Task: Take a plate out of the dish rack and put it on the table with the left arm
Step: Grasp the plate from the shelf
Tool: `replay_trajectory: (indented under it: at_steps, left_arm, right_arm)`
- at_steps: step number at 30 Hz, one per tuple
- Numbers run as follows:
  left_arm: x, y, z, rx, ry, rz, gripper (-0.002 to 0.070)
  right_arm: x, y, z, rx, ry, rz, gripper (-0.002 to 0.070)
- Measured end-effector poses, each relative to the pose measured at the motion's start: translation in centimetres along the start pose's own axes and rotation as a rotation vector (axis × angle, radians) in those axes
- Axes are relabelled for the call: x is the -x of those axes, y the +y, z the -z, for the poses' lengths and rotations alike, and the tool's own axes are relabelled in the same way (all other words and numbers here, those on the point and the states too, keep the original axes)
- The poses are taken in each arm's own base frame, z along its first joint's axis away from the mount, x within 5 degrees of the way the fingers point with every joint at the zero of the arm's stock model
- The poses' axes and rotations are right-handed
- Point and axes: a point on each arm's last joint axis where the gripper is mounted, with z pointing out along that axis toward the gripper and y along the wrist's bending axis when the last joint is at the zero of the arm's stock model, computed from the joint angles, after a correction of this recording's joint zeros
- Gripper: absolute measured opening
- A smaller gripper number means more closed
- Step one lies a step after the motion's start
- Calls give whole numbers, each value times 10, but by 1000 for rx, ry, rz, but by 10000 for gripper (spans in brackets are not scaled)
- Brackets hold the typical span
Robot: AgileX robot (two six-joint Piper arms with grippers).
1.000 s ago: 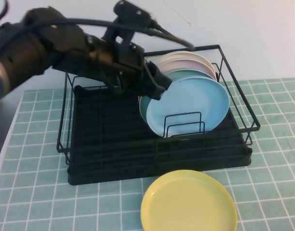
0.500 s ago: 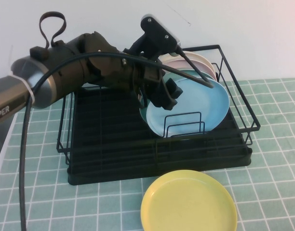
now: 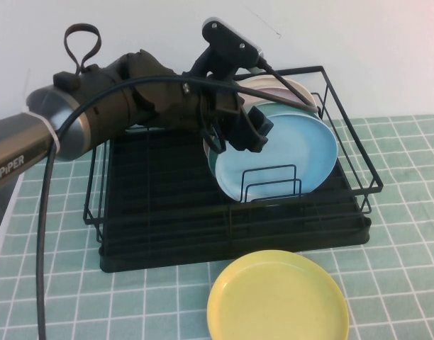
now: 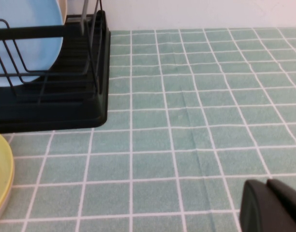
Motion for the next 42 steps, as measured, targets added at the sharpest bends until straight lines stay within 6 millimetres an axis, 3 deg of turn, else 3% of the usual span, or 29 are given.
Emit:
replay_trajectory:
  at_steps: [10,18,24,42]
  left_arm:
    - [-1,3,-4,21,-13,2,468]
    - [16,0,20,38,-57,-57,468]
    - [11,-13,24,-68,24,-129,468]
    - [-20,-8,-19,-77,104,-124,465]
  right_arm:
    - [0,0,0,0,0,0,-2]
    - [0,0,0,0,0,0,-2]
    - [0,0,0,0,0,0,-2]
    - [0,0,0,0,0,0,-2]
